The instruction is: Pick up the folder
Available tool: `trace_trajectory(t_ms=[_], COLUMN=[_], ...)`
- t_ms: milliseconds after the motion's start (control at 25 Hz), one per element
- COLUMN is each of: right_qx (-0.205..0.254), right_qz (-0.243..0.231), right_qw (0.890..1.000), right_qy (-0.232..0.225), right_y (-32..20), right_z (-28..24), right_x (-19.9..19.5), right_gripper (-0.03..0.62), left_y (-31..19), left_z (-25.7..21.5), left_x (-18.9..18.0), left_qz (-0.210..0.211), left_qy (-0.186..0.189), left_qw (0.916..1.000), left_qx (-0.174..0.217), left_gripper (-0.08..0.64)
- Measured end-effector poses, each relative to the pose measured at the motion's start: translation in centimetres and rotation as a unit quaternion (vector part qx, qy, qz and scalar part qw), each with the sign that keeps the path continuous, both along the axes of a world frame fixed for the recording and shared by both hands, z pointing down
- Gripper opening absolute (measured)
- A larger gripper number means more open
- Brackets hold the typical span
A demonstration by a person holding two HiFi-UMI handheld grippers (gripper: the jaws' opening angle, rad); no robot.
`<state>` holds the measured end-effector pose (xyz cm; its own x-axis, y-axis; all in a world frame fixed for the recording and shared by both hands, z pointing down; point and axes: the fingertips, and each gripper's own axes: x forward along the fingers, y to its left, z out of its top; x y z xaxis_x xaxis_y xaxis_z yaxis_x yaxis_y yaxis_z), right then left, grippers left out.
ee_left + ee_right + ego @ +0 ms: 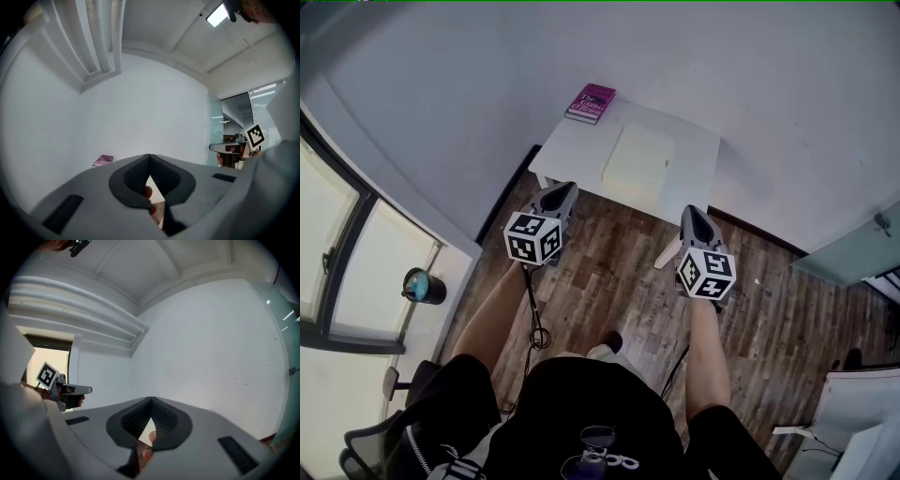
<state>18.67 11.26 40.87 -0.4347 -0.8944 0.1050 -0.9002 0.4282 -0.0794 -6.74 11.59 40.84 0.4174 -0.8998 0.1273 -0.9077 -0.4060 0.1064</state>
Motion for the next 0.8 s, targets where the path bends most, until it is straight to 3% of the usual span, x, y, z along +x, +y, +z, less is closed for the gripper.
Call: trace_trajectory(t_ms=[320,800], right_qx=[-0.010,-0.023], right_qz=[-0.002,0.012], right_qw=[1.000,1.000], right_qy=[-0.002,0.002], right_y=[-3.1,-9.5], right_z=[1.2,3.2], right_x=[1.5,0.7], right_gripper=[0.020,0.020], left_y=[-3.1,-10.8], left_z=[1.2,3.3], left_x=[2.2,1.9], left_qz=[0.005,0.025], left_qy=[-0.003,0.002], left_qw=[0.9999,0.9995], left_qx=[-0.008,-0.019], left_gripper=[0.018,0.018])
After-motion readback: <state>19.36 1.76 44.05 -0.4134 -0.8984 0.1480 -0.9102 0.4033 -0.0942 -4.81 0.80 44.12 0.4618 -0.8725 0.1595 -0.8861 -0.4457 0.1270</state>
